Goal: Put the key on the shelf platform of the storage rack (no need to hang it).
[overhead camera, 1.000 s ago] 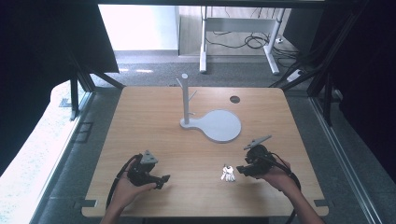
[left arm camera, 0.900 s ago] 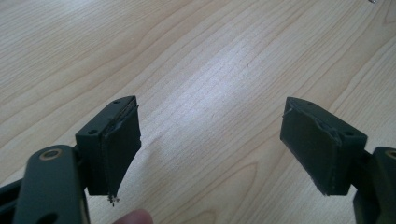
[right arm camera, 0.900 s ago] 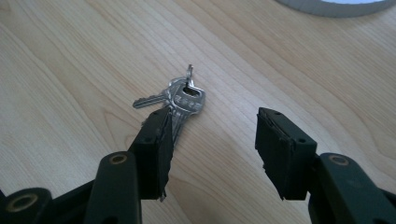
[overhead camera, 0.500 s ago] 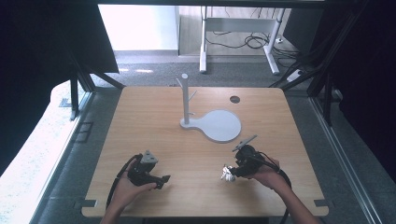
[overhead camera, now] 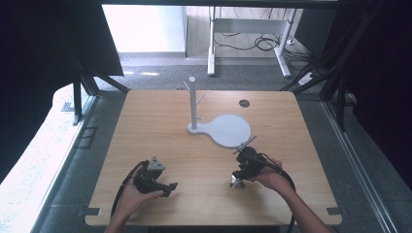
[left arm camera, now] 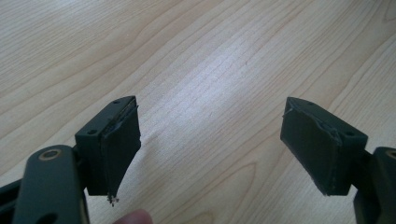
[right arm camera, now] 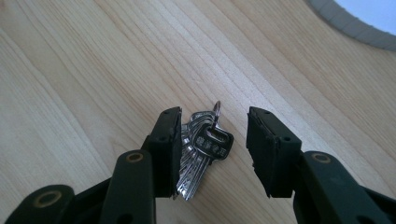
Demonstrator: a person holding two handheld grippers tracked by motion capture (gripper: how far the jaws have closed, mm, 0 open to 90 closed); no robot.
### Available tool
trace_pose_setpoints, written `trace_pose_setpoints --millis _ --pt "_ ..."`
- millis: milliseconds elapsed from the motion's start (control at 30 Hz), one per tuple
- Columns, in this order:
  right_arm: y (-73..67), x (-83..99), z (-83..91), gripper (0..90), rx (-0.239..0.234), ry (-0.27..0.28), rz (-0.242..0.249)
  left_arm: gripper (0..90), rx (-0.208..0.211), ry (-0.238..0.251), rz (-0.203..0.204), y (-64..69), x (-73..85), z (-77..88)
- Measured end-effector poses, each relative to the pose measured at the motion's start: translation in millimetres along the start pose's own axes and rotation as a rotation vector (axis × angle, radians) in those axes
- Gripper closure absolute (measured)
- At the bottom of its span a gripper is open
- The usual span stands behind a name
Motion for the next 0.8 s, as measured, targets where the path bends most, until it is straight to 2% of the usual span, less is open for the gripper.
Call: trace_pose_setpoints --millis 400,800 --pt "-1.4 -5.3 -7.4 57.6 -0.01 -0.013 0.013 20.3 -0.005 0.004 -0.001 0.3 -0.3 0.2" --pt "1.0 -12.0 -11.3 64.8 -0.017 -0.046 0.006 20.3 -0.01 0.011 0.004 -1.2 -0.1 0.8"
Point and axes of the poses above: each handheld gripper's, and its own axes: z roughly backward along the jaws, x roughly out of its underside, y roughly to its right, the point moved 3 cm from there along -z, roughly forward along the jaws
